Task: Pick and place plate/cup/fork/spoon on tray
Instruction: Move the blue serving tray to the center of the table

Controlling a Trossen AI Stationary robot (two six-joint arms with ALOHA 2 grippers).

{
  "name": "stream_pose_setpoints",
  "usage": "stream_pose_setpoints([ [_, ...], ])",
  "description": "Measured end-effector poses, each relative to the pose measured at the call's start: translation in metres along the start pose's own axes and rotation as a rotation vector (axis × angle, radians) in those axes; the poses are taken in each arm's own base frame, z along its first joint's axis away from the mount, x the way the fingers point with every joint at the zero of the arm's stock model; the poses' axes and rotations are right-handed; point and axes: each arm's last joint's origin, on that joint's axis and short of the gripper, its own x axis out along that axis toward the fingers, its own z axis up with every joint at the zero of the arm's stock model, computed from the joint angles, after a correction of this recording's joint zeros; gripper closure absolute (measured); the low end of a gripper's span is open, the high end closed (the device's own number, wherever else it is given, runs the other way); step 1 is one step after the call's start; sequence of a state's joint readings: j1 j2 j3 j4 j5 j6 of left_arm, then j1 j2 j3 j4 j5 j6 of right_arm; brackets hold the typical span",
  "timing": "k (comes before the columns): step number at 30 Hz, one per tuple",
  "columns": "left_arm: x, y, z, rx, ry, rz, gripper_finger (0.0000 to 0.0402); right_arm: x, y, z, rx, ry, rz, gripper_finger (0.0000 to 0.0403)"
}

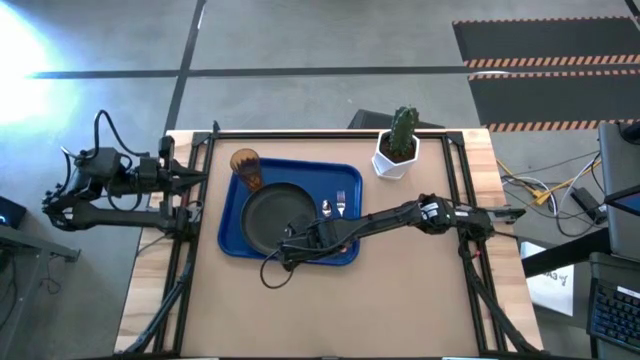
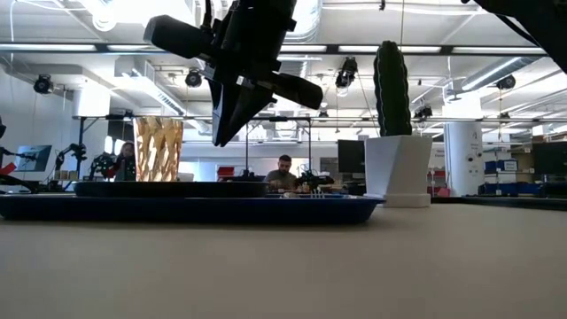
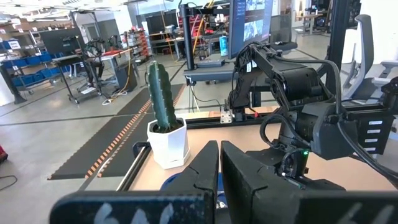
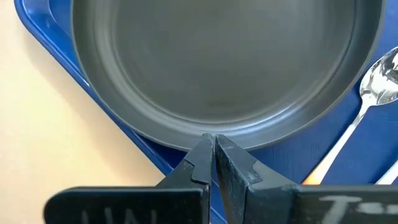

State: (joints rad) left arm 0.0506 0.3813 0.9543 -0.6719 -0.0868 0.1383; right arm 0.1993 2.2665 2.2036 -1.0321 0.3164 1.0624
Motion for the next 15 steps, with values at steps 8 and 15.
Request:
stream_pose_setpoints([
  [8, 0.0001, 0.0000, -0.0001, 0.000, 0.000, 0.000, 0.0402, 0.0003, 0.0001, 0.0009, -0.004, -0.003, 0.004, 0.0394],
  [15, 0.0001, 0.0000, -0.0001, 0.006, 0.000, 0.000, 0.0402, 0.0027, -0.0032, 0.0063, 0.052, 0.009, 0.005, 0.0394],
])
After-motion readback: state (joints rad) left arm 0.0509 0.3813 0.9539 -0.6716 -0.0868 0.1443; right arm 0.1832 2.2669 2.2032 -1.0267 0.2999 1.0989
